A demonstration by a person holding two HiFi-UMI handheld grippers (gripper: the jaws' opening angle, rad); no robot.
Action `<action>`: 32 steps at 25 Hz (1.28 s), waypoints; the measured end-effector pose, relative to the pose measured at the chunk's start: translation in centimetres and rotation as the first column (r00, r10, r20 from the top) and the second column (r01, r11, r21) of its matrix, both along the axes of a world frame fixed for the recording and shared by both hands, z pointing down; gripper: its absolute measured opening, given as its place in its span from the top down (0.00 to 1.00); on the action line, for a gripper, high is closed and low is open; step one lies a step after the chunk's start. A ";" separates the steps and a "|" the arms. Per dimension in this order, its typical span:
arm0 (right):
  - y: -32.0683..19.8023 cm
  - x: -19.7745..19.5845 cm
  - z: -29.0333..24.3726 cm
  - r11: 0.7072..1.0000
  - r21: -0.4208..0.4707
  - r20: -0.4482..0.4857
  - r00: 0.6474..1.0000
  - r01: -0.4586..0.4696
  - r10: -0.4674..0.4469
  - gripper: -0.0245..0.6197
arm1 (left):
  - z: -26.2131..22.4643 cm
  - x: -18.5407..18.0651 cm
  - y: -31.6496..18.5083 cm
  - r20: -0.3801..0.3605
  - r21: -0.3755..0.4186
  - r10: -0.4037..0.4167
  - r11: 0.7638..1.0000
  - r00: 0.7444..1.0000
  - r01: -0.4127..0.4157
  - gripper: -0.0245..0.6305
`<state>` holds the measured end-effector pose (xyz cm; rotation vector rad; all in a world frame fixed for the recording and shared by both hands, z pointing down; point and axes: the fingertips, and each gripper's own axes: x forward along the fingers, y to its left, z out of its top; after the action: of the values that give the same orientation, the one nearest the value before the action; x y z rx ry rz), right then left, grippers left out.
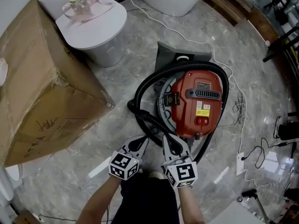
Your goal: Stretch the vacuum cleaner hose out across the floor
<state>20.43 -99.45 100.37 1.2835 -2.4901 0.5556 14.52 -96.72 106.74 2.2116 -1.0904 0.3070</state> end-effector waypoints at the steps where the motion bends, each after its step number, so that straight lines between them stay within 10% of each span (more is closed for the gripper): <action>1: 0.0 -0.1 1.0 1.000 0.000 -0.011 1.000 0.014 -0.014 0.94 | 1.0 0.0 -0.3 -0.011 -0.009 -0.013 1.000 1.000 0.012 0.95; 8: -0.7 -1.0 6.2 0.998 -0.007 -0.031 0.998 0.057 -0.057 0.94 | 7.2 -0.1 -1.3 -0.114 -0.132 -0.075 0.989 0.991 0.060 0.95; 11: -1.2 -1.1 6.7 0.999 -0.003 -0.018 0.999 0.051 -0.051 0.94 | 9.0 -0.2 -1.9 -0.284 -0.283 -0.203 0.952 0.937 0.120 0.92; 13: -1.3 -1.0 6.9 0.999 -0.002 -0.008 0.999 0.044 -0.044 0.94 | 9.6 0.1 -2.7 -0.443 -0.409 -0.325 0.903 0.835 0.134 0.63; 18: -1.1 -1.4 7.1 0.999 0.007 0.010 0.999 0.040 -0.040 0.94 | 10.4 0.4 -5.5 -0.648 -0.605 -0.573 0.787 0.502 0.118 0.40; 26: -1.5 -1.3 7.4 0.999 0.016 0.025 0.999 0.043 -0.044 0.94 | 12.3 1.6 -9.4 -0.712 -0.681 -0.660 0.733 0.240 -0.002 0.37; 28: -1.6 -0.8 7.5 0.999 0.015 0.025 0.999 0.037 -0.037 0.94 | 12.4 1.7 -9.7 -0.725 -0.668 -0.647 0.744 0.238 -0.011 0.38; 32: -1.5 0.4 7.6 1.000 0.004 0.038 0.999 0.004 -0.004 0.94 | 11.8 1.9 -9.6 -0.718 -0.637 -0.610 0.770 0.334 0.038 0.69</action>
<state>20.80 -100.91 107.92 1.2809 -2.5251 0.5789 16.45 -106.29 118.56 1.1940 -0.6476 -0.7064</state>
